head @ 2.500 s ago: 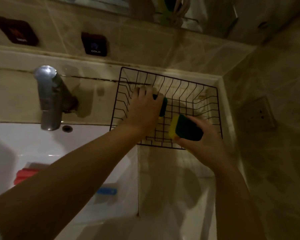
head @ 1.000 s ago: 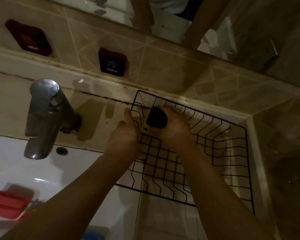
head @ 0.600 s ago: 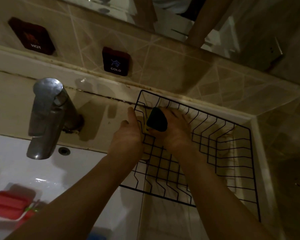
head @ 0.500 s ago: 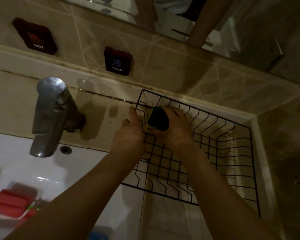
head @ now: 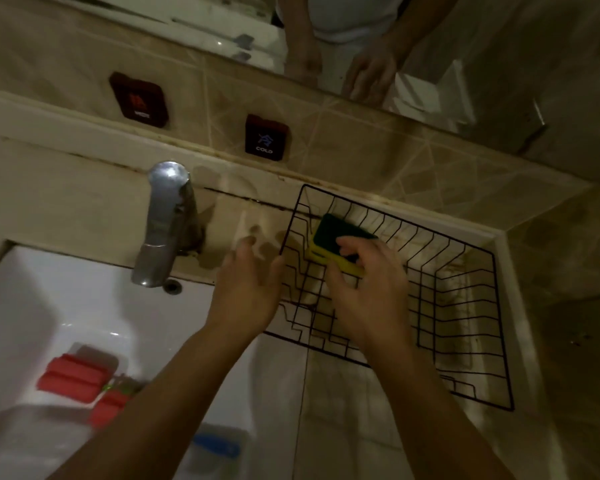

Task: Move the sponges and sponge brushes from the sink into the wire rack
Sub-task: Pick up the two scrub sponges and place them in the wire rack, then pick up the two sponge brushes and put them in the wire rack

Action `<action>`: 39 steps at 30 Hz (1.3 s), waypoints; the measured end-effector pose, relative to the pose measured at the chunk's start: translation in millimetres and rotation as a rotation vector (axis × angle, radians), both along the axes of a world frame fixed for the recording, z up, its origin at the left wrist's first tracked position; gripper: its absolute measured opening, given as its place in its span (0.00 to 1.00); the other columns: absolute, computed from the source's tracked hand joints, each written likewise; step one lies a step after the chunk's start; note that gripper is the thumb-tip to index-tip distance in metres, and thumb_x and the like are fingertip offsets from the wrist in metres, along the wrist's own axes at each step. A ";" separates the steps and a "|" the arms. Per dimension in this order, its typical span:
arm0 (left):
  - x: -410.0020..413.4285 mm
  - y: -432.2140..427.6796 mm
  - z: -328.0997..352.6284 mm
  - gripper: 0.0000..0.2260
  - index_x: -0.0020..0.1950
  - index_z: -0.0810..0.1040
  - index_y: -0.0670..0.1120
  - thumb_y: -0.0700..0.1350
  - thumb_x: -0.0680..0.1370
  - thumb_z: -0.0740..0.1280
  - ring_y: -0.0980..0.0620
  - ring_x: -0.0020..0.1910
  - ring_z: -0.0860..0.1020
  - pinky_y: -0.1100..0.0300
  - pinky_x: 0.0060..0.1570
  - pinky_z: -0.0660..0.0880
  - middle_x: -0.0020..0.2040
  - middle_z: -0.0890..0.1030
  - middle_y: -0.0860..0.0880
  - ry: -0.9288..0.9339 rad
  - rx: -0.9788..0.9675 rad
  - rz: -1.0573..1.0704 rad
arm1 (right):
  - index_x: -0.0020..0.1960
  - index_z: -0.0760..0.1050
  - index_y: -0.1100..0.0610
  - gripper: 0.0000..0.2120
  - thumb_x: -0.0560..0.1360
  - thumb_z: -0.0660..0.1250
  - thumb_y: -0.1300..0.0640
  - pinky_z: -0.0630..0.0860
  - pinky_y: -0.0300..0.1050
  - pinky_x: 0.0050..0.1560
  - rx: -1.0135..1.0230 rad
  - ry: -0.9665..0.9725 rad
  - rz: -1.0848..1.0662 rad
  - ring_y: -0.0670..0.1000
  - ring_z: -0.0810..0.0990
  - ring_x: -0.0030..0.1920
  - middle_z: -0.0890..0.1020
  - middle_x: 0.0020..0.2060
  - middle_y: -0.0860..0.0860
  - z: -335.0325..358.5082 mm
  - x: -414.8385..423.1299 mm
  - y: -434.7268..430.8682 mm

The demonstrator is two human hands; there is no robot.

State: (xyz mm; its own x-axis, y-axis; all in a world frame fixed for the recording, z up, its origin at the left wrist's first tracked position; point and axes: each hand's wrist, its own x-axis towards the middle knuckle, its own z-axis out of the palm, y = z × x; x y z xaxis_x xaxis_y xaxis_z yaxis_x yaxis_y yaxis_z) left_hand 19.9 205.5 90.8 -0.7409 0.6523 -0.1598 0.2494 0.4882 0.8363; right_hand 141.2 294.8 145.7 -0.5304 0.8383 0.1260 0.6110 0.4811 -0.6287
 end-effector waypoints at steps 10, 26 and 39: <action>18.9 -172.8 -63.9 0.06 0.42 0.74 0.40 0.40 0.78 0.62 0.45 0.30 0.76 0.54 0.31 0.77 0.35 0.77 0.41 -0.723 -0.138 0.574 | 0.56 0.77 0.51 0.12 0.74 0.62 0.53 0.66 0.24 0.41 -0.333 -0.153 0.496 0.37 0.72 0.39 0.77 0.43 0.41 -63.5 -7.8 -135.9; 26.7 -185.7 -130.7 0.11 0.41 0.71 0.37 0.26 0.73 0.52 0.45 0.32 0.70 0.56 0.30 0.73 0.36 0.70 0.40 -1.383 0.054 0.963 | 0.53 0.78 0.60 0.11 0.73 0.64 0.59 0.77 0.52 0.50 -0.437 -0.501 0.552 0.62 0.78 0.50 0.80 0.50 0.62 -177.0 -52.9 -185.0; 21.2 -177.3 -156.4 0.20 0.68 0.71 0.34 0.29 0.77 0.54 0.38 0.45 0.73 0.44 0.46 0.72 0.49 0.75 0.36 -1.375 -0.019 1.044 | 0.54 0.75 0.62 0.12 0.75 0.61 0.56 0.77 0.55 0.51 -0.492 -0.685 0.533 0.63 0.76 0.52 0.78 0.52 0.62 -198.6 -62.5 -203.2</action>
